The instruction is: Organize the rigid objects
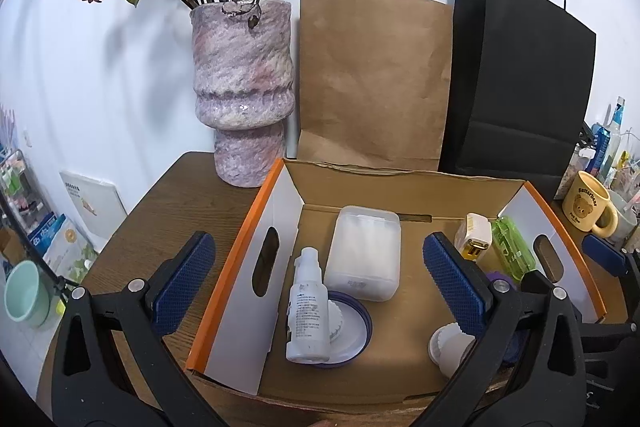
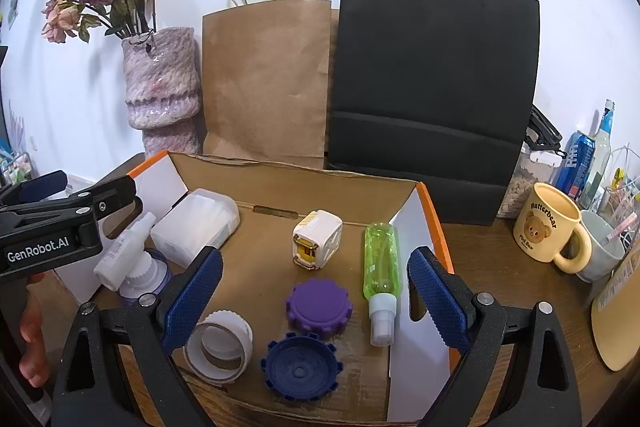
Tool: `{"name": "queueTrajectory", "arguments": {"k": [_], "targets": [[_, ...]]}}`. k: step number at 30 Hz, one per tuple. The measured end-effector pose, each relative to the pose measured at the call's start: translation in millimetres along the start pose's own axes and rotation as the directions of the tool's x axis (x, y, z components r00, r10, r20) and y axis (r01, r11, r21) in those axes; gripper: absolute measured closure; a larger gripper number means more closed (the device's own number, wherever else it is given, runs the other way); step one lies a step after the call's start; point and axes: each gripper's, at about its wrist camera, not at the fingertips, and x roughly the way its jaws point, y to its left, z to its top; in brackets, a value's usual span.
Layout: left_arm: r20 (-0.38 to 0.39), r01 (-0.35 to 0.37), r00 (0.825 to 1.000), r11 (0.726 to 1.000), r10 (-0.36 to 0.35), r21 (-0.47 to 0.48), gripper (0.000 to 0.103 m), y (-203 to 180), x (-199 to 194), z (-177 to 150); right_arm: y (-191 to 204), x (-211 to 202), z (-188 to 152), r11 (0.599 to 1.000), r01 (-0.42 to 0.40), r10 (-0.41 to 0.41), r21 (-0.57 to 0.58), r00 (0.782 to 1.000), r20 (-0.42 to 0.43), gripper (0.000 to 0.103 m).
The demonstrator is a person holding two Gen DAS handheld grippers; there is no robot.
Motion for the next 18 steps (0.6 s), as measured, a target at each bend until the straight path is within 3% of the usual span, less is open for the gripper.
{"name": "queueTrajectory", "arguments": {"k": [18], "targets": [[0.045,-0.003,0.999,1.000,0.002,0.021,0.000,4,-39,-6,2,-44,-3,1.000,-0.010,0.011,-0.017,0.999,0.044,0.005]]}}
